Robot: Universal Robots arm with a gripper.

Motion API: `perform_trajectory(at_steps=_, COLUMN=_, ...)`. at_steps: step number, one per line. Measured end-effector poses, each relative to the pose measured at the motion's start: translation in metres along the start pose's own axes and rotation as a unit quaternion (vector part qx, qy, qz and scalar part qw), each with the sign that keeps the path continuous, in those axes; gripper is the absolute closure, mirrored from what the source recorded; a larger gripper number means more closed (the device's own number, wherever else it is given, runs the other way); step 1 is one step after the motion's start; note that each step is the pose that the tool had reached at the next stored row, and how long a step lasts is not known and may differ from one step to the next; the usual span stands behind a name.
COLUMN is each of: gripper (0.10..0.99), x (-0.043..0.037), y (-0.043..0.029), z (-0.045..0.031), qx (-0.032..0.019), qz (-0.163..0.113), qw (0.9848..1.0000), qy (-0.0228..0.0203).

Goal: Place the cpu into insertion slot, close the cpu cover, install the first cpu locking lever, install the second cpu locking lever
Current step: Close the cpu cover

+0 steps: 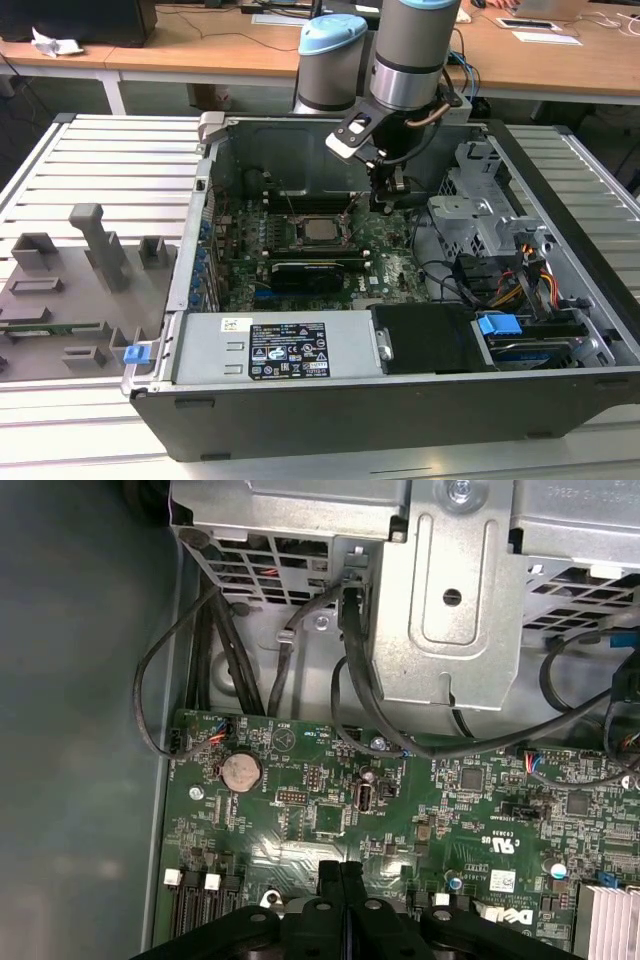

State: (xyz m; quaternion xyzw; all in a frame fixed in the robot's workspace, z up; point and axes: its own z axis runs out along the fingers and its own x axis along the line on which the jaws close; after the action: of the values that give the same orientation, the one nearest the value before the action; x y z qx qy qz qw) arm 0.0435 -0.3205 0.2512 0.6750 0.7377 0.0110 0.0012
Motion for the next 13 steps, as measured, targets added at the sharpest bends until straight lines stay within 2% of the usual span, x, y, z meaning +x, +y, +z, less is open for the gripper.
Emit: perform_trajectory(at_steps=13, gripper=0.98, x=0.0003, y=-0.0034, z=0.0001, qx=0.0, qz=-0.002, qw=1.0, qy=0.0001)
